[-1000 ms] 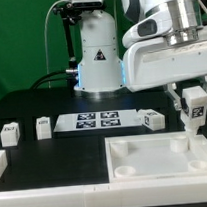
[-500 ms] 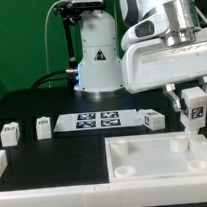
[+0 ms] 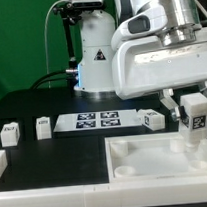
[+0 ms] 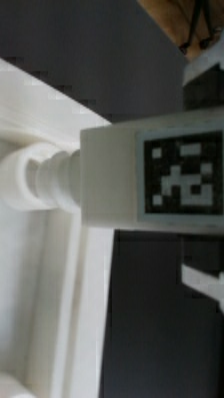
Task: Assemble one leg
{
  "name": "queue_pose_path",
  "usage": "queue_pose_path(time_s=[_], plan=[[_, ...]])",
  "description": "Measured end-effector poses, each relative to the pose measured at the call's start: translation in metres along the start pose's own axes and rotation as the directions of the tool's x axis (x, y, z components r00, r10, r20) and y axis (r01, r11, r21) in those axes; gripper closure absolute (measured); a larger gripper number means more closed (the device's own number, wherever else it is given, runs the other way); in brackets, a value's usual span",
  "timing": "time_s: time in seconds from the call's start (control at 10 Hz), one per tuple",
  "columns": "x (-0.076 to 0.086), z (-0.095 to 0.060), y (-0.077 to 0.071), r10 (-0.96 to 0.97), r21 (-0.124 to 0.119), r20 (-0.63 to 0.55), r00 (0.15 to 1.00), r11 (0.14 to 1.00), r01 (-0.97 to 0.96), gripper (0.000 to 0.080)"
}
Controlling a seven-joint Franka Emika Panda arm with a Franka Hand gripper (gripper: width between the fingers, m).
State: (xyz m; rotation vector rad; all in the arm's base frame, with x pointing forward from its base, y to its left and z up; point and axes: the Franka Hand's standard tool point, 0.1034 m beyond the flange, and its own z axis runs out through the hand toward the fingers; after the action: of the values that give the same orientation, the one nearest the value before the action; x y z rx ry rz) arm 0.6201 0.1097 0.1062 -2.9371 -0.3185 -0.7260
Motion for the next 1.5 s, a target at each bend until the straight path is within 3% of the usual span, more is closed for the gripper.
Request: queue_pose_path(time_s=[0.2, 0.3, 0.4, 0.6, 0.9, 1.5], plan=[[0.003, -0.001, 0.001, -0.005, -0.006, -0.032, 0.999, 1.0, 0.005, 0.0509], [0.002, 0.0, 0.004, -0.01, -0.022, -0.102, 0.995, 1.0, 0.008, 0.0509], [-0.003, 0.003, 0.002, -0.01, -0.015, -0.073, 0.997, 1.0, 0.009, 0.0509], [0.0, 0.006, 0.001, -0.011, -0.023, -0.135, 0.991, 1.0, 0.008, 0.0509], [-0.001, 0.009, -0.007, -0.017, -0.014, -0.122, 0.992, 1.0, 0.016, 0.0509], [-0.018, 0.025, -0.005, -0.013, -0.013, -0.1, 0.995, 1.0, 0.012, 0.0509]])
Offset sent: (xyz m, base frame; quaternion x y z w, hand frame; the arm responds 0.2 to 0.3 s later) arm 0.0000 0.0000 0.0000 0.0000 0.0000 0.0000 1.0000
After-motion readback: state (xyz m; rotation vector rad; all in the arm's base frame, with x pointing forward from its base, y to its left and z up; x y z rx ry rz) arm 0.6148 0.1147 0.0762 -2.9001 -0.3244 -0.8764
